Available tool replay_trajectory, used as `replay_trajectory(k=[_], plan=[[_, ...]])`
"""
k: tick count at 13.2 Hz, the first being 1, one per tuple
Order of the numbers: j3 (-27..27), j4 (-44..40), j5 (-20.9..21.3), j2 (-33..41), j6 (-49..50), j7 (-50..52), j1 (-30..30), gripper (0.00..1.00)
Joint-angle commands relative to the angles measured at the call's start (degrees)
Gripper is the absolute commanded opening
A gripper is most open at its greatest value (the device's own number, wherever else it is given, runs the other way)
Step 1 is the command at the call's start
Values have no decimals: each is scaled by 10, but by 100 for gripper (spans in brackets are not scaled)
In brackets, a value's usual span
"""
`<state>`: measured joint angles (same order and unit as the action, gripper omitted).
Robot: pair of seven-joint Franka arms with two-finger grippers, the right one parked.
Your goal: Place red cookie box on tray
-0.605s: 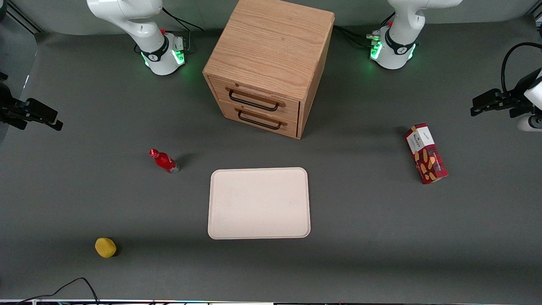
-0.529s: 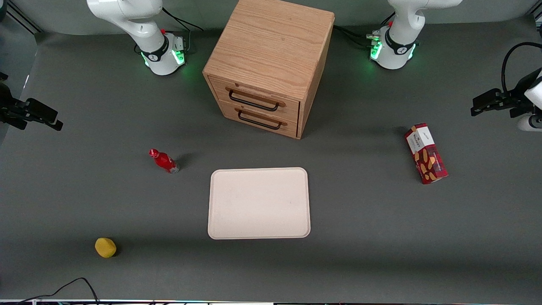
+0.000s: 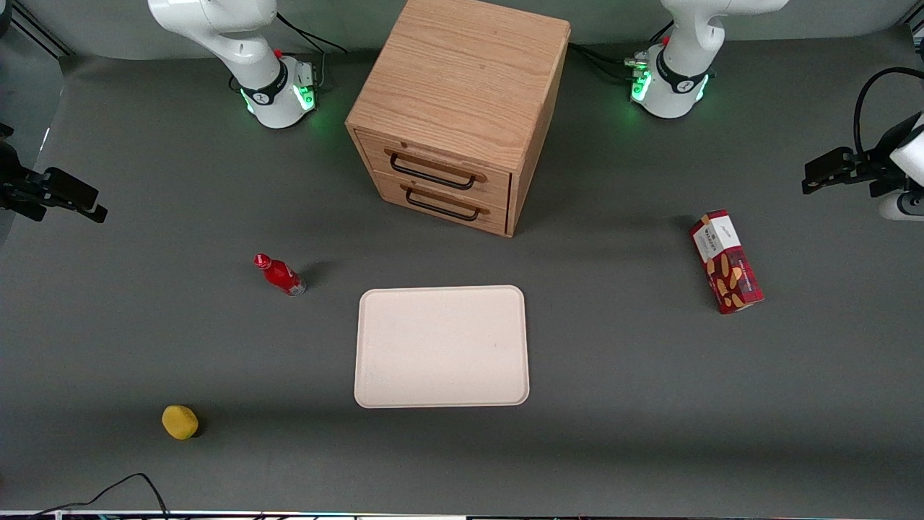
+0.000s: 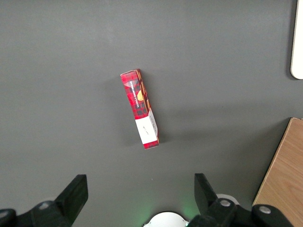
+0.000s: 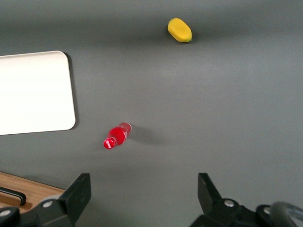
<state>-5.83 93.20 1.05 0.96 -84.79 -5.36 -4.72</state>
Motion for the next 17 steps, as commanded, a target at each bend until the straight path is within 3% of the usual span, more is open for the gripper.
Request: replay_trajectory(k=[1, 4, 12, 17], plan=[[-7, 9, 14, -12, 7, -2, -4, 100], [-11, 93, 24, -12, -73, 1, 1, 100], [-34, 355, 17, -33, -461, 46, 2, 100], [-33, 450, 15, -58, -626, 72, 2, 99]])
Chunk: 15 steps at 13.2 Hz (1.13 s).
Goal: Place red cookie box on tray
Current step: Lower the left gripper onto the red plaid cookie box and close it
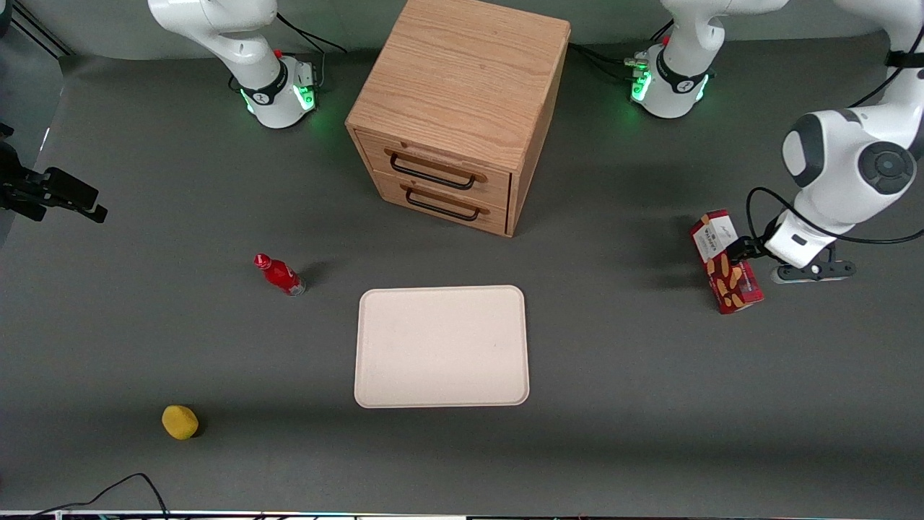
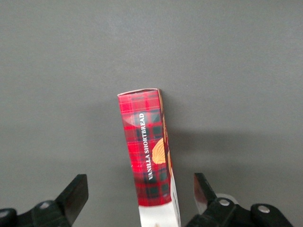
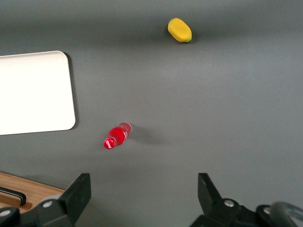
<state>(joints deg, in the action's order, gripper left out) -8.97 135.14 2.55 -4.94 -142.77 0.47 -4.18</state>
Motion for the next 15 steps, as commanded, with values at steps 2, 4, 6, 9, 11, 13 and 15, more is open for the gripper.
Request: replay_trajectory(k=[2, 4, 6, 9, 11, 13, 15], plan=[[-2, 47, 0, -6, -74, 22, -5, 99], [-2, 59, 0, -19, -108, 26, -4, 99], [-2, 75, 0, -31, -147, 27, -4, 97], [-2, 82, -1, -37, -159, 28, -4, 79], [-2, 86, -1, -38, -163, 28, -4, 45], [-2, 86, -2, -37, -161, 28, -5, 26], [-2, 84, -2, -23, -144, 26, -5, 23]])
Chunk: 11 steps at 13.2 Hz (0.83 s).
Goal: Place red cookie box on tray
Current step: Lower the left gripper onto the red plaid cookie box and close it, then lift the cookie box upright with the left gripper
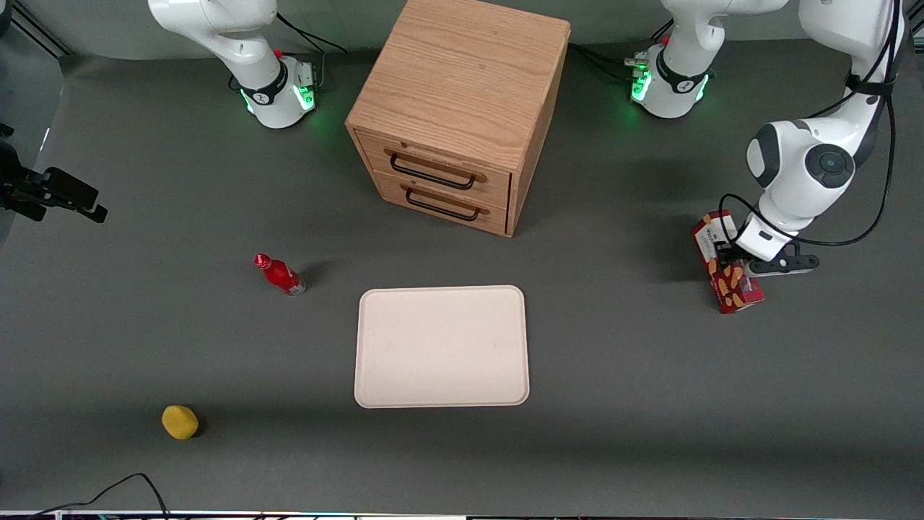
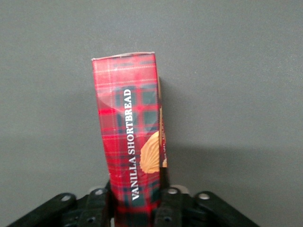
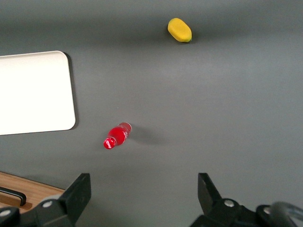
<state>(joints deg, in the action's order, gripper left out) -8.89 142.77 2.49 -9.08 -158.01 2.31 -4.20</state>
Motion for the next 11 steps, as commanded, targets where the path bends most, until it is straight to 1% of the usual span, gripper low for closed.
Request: replay_trajectory(k=[1, 2, 4, 5, 7, 8, 9, 11], plan=[[-3, 6, -1, 40, 35, 8, -5, 23], [-2, 1, 0, 68, 78, 9, -7, 23], [3, -41, 0, 128, 219, 9, -9, 24], [8, -89, 1, 146, 317, 7, -9, 24], [34, -213, 1, 159, 506, 10, -10, 24], [46, -271, 0, 158, 576, 10, -10, 24], [54, -314, -1, 158, 622, 10, -10, 25], [73, -358, -3, 157, 663, 11, -10, 26]])
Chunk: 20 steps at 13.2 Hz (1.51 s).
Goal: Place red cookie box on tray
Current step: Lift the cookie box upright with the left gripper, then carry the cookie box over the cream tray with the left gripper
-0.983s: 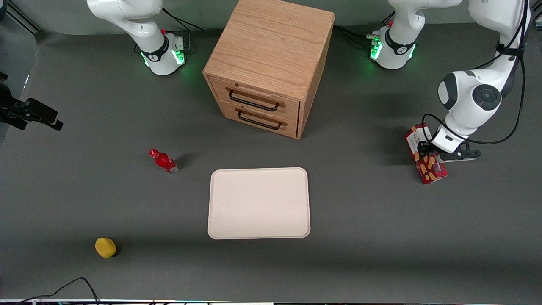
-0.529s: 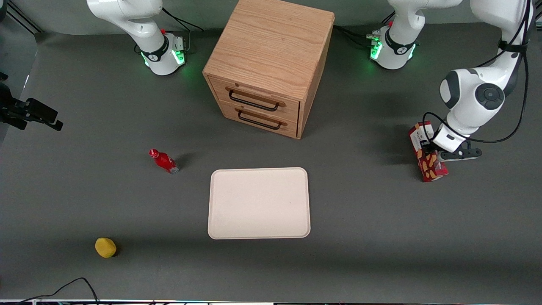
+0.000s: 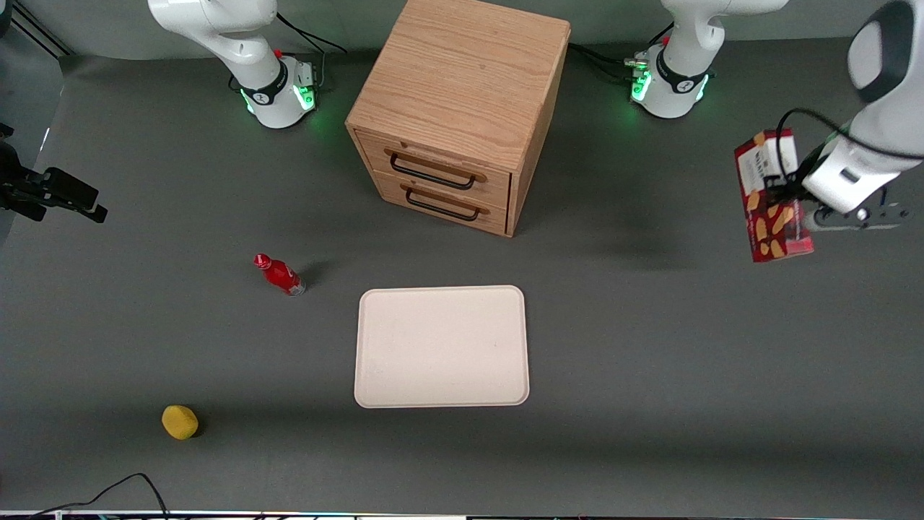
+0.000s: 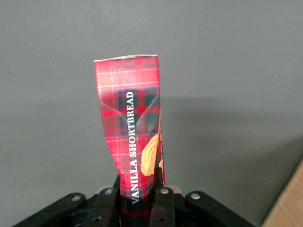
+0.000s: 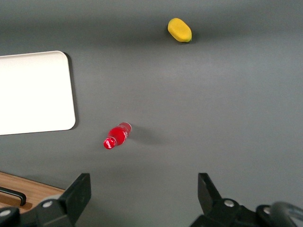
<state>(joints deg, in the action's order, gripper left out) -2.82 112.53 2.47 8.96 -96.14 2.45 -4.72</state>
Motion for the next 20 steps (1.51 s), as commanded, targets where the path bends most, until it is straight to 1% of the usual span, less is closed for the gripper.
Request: replay_trajectory(k=[1, 2, 4, 5, 7, 10, 11, 12, 13, 16, 18, 20], plan=[[20, -66, -3, -24, 47, 21, -6, 26], [35, -78, -4, -26, 47, 43, -7, 26], [75, -107, -26, -40, 48, 118, -8, 26], [99, -132, -31, -55, 48, 157, -8, 26], [155, -195, -33, -108, 44, 257, -10, 26], [229, -304, -26, -227, 14, 427, -25, 27], [238, -344, -14, -272, -10, 475, -36, 27], [242, -368, 8, -307, -38, 517, -55, 27], [242, -384, 32, -337, -68, 560, -77, 27], [240, -407, 69, -408, -135, 680, -118, 27], [237, -412, 133, -454, -171, 729, -157, 27], [237, -453, 190, -502, -176, 732, -191, 28]])
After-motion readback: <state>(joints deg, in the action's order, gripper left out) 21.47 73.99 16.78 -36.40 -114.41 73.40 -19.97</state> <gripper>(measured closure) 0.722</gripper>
